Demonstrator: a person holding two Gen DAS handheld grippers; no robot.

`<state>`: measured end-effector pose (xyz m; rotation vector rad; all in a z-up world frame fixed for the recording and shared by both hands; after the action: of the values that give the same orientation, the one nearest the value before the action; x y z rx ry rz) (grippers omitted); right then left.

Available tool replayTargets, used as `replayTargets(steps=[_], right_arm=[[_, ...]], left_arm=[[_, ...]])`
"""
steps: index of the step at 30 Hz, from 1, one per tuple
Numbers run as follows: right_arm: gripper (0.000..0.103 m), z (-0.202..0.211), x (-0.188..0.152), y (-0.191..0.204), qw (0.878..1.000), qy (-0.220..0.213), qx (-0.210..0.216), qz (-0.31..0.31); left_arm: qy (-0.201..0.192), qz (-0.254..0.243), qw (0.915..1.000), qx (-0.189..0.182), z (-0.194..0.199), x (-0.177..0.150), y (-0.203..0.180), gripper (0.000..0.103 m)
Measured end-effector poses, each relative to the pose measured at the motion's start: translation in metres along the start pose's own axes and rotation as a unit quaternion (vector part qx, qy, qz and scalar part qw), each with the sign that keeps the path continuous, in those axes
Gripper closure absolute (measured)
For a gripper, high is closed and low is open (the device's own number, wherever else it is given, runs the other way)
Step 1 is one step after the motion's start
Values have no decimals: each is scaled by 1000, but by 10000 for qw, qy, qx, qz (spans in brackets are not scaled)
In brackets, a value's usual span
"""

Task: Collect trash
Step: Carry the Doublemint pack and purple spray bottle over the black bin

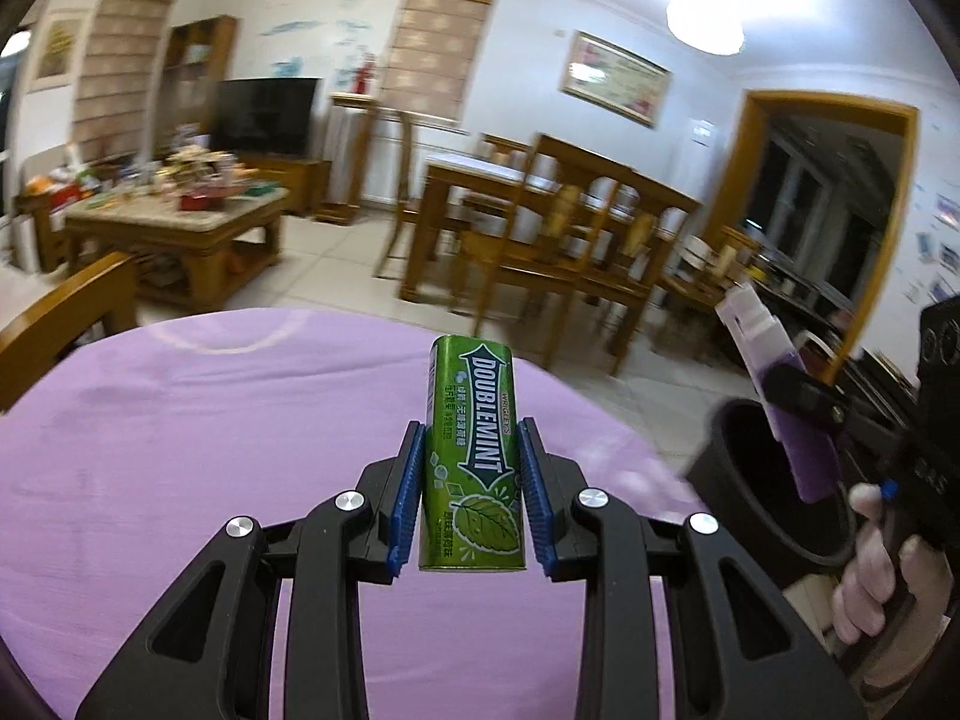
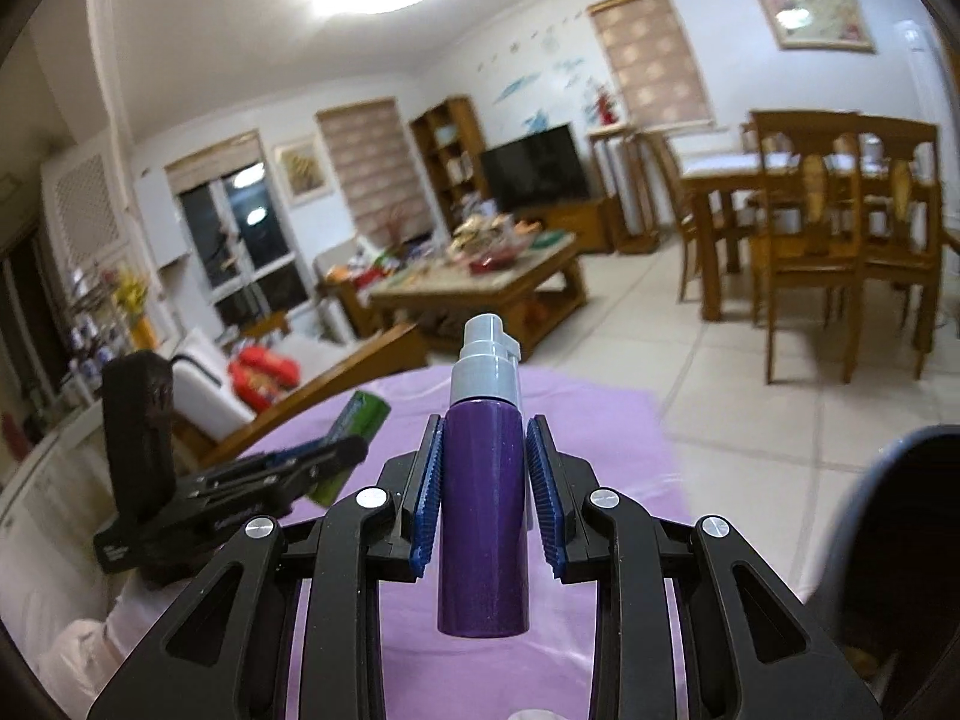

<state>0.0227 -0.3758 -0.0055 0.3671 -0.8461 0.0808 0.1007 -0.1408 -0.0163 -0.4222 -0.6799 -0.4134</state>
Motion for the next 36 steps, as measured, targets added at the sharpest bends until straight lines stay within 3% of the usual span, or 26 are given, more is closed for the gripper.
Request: replayTargets(steps=[9, 17, 29, 36], right_arm=[[75, 106, -36, -112, 9926, -746, -784, -559], [75, 174, -75, -209, 9772, -1158, -1331, -1180], [75, 189, -116, -295, 9645, -1193, -1585, -1741], [75, 175, -128, -309, 9614, -1132, -1602, -1928]], left_arm=[[85, -1064, 9925, -591, -24, 2, -138, 72], [172, -1730, 9800, -964, -52, -3, -228, 72], [565, -2141, 9685, -1144, -93, -28, -287, 72], [769, -2259, 9641, -1164, -107, -34, -299, 72]])
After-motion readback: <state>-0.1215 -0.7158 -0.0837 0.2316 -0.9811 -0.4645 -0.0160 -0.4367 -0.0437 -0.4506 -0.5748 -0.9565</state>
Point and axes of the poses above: each gripper's, at about its wrist camera, not at the fingertips, and z roughly against the way its jaws point, y to its left, x to its top, the point moved 6 cm from there along -z, roughly the way its jaws point, and after that the axes turned 15 degrees about y, right-handed, at the moved point
